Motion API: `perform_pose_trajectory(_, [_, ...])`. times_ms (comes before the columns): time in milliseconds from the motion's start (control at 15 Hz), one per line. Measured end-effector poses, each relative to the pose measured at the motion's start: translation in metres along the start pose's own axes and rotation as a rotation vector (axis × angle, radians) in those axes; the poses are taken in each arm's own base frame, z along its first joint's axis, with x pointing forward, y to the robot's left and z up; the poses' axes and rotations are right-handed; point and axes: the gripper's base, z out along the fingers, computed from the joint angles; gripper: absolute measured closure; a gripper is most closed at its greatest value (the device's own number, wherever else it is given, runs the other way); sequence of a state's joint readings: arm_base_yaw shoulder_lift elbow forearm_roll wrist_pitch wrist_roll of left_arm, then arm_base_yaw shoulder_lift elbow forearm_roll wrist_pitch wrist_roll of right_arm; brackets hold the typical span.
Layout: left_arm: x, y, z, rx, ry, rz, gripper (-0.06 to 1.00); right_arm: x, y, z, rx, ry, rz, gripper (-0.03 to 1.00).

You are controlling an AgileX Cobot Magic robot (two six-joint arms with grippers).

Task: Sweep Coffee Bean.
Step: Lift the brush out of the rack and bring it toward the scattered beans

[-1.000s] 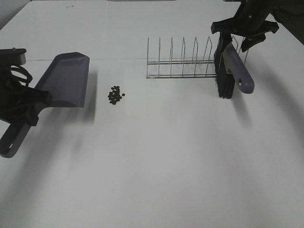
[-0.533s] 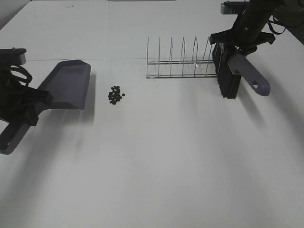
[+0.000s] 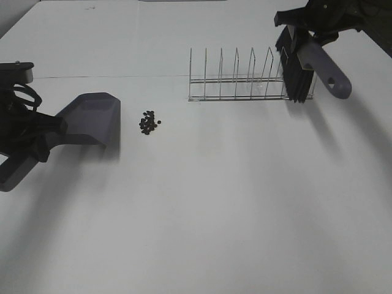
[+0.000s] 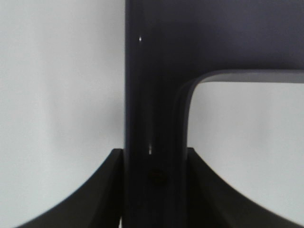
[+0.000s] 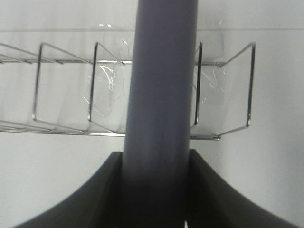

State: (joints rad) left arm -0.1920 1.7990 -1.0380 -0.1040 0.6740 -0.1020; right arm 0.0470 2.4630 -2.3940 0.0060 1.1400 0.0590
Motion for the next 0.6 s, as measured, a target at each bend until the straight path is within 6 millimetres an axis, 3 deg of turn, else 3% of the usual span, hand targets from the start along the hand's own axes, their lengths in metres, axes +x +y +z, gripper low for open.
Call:
perform_pose_trajectory(133, [0.0, 0.0, 0.0, 0.0, 0.001, 0.0, 0.62, -0.007, 0.003, -0.035, -0.025, -0.047, 0.009, 0.68])
perform_pose_trajectory(333, [0.004, 0.001, 0.002, -0.005, 0.045, 0.0, 0.62, -0.008, 0.012, -0.07, -0.111, -0.055, 0.006, 0.68])
perform_pose_trajectory(600, [0.014, -0.002, 0.034, -0.013, 0.194, -0.01, 0.62, -0.008, 0.029, -0.082, -0.237, -0.061, -0.044, 0.68])
